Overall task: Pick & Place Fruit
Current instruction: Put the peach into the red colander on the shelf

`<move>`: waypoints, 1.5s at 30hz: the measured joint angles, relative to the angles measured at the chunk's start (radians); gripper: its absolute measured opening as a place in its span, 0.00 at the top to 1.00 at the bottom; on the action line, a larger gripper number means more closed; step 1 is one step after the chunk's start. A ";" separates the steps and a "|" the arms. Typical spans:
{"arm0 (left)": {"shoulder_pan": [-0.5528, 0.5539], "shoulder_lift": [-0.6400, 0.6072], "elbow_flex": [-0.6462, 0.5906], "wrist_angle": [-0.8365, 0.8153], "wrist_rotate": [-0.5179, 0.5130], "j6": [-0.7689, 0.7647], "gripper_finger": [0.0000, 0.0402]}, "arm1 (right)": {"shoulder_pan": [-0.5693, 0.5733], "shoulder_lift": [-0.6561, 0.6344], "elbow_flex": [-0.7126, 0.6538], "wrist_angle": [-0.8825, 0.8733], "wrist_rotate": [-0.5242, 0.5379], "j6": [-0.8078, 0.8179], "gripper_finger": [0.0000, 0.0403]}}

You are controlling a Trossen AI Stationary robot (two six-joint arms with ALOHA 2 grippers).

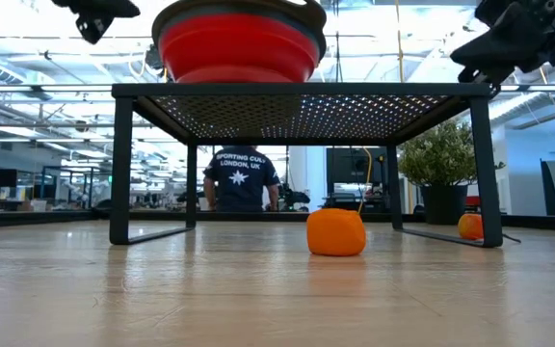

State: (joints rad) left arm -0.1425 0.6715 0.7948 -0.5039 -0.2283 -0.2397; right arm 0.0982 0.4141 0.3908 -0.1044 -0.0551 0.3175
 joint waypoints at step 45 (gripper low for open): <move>0.000 -0.483 -0.465 0.151 -0.005 0.020 1.00 | 0.176 0.412 0.411 -0.720 0.009 0.292 1.00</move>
State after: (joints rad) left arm -0.1425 0.1889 0.3294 -0.3525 -0.2329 -0.2202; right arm 0.2738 0.8260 0.8023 -0.8241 -0.0462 0.6096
